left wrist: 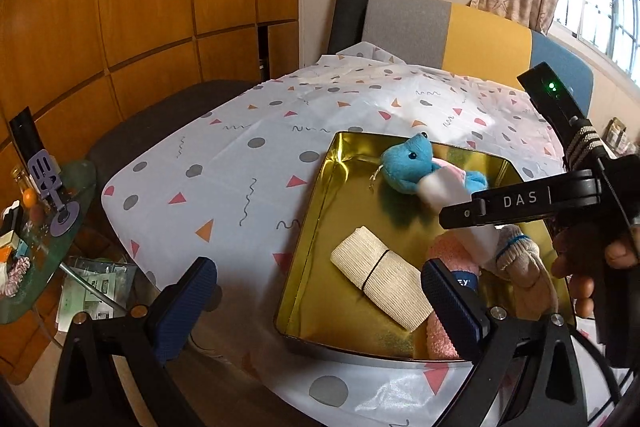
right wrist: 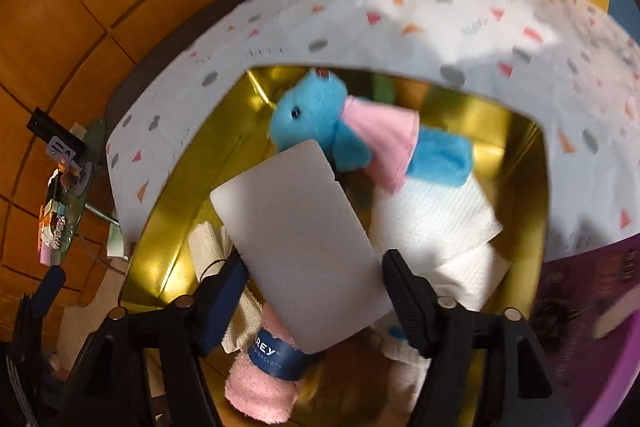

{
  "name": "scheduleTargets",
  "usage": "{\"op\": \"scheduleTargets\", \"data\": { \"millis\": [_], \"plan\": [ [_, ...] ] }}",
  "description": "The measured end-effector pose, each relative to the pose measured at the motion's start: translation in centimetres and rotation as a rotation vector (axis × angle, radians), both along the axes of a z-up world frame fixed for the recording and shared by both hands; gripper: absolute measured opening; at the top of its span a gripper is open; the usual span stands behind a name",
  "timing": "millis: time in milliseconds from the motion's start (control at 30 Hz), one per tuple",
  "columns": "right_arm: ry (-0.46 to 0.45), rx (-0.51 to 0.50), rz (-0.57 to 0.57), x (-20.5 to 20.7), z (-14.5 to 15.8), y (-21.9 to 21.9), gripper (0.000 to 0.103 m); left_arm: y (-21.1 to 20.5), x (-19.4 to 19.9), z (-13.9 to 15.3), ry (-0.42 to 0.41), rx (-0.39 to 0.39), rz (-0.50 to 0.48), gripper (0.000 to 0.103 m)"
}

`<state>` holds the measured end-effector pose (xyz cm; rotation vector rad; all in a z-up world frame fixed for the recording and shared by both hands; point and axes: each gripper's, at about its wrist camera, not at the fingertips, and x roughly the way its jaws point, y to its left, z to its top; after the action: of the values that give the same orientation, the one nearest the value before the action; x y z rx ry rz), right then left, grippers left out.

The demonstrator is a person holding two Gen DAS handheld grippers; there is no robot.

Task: Organize soft objects
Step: 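Carry the white sponge to the gold tray and open the right gripper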

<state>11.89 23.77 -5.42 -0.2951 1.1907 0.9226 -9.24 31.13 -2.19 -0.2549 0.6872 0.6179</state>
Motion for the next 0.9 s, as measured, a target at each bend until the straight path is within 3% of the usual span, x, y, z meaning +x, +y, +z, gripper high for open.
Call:
{"op": "scheduleTargets", "data": {
  "millis": [100,333,633,900],
  "plan": [
    [-0.008,0.007,-0.017,0.2,-0.1,-0.5,0.082,-0.1,0.1,-0.1,0.005,-0.004,-0.002,0.103],
    [-0.049,0.055,-0.046,-0.4,2.0,-3.2,0.083,-1.0,0.5,0.4,0.002,0.006,-0.027,0.103],
    [-0.278,0.096,-0.063,-3.7,6.6,-7.2,0.083,-2.9,0.9,1.5,-0.002,0.037,-0.082,0.103],
    [-0.410,0.133,-0.153,-4.4,9.7,-12.2,0.083,-4.7,1.4,2.2,-0.005,0.056,-0.131,0.103]
  ]
}}
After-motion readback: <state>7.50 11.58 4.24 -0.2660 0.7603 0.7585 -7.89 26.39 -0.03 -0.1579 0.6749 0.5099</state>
